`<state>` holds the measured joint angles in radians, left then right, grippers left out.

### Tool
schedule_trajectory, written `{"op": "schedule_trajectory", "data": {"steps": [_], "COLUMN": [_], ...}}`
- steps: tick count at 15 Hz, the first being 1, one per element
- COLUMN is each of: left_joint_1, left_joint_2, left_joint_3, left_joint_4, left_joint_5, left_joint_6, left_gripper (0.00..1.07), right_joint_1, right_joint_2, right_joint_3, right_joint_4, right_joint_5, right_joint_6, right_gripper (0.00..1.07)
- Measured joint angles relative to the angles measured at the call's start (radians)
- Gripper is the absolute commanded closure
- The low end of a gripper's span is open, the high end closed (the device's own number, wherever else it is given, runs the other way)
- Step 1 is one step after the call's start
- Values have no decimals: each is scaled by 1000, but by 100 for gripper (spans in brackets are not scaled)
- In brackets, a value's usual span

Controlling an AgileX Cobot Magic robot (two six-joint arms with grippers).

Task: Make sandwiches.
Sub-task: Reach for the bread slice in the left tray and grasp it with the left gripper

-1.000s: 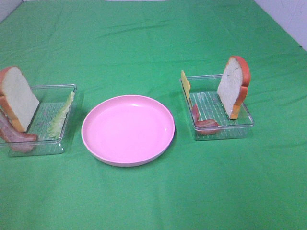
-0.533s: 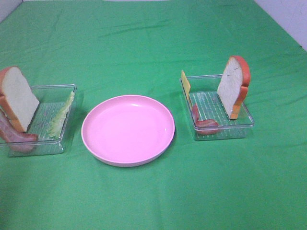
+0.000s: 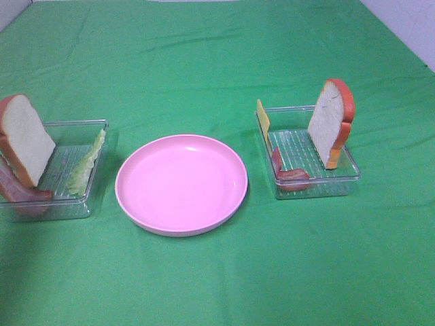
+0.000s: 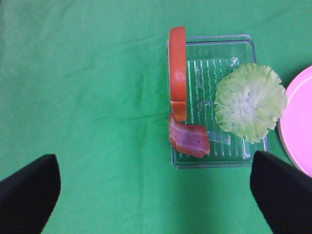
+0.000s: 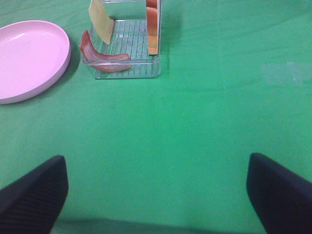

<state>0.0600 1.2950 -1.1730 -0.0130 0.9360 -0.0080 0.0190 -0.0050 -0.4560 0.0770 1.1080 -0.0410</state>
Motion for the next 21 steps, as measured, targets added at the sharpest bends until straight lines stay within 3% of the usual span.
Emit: {"op": "schedule_trajectory", "data": {"steps": [5, 11, 13, 17, 21], "left_joint_1": [0, 0, 0, 0, 0], "left_joint_2": [341, 626, 686, 757, 758], "left_joint_3": [-195, -369, -387, -387, -387], "left_joint_4": [-53, -126, -162, -174, -174], "left_joint_5": [20, 25, 23, 2, 2], "left_joint_6": [-1, 13, 55, 70, 61], "left_gripper": [7, 7, 7, 9, 30], "right_joint_1": [0, 0, 0, 0, 0], "right_joint_2": [0, 0, 0, 0, 0], "right_joint_3": [0, 0, 0, 0, 0], "right_joint_4": [0, 0, 0, 0, 0], "right_joint_5": [0, 0, 0, 0, 0], "right_joint_6": [0, 0, 0, 0, 0], "right_gripper": [12, 12, 12, 12, 12]}}
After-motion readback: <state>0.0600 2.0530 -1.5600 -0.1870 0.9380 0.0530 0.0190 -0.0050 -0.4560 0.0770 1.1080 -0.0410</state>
